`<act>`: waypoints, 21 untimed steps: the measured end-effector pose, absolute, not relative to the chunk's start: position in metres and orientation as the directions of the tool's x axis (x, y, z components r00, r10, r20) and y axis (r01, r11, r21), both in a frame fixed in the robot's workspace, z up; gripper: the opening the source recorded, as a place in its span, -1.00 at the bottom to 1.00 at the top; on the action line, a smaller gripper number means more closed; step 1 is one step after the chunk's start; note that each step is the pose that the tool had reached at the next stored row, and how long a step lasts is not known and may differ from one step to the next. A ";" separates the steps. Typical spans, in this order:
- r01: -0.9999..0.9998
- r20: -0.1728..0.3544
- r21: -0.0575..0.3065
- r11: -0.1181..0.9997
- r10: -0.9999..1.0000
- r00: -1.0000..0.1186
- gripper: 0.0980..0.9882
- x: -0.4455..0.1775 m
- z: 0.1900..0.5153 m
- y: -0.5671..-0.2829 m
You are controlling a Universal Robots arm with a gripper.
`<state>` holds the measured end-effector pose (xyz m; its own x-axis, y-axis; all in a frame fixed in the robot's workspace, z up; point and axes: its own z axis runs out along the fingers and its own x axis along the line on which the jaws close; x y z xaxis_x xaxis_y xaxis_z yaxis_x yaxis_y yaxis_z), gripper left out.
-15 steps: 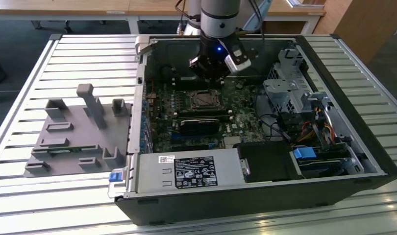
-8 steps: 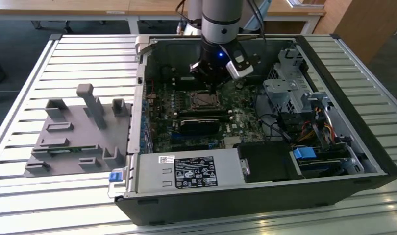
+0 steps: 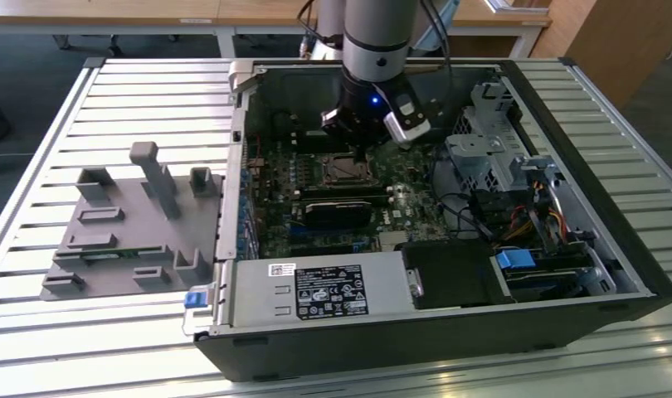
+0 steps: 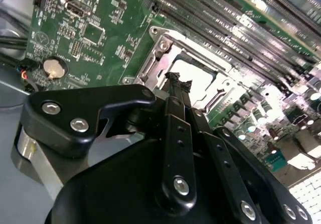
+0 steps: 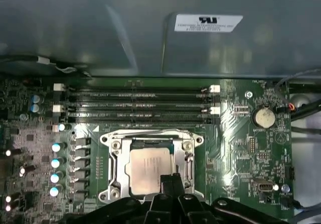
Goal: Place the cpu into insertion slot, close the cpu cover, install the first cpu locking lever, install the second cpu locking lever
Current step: 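Install the second cpu locking lever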
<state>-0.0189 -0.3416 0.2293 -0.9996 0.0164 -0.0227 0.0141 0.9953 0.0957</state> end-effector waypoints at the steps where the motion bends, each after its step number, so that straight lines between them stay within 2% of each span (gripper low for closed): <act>1: 0.014 -0.022 0.096 0.995 0.016 -1.000 -0.98 -0.019 0.229 -0.343; 21: 0.018 -0.012 0.097 0.995 0.019 -1.000 -0.98 -0.020 0.229 -0.369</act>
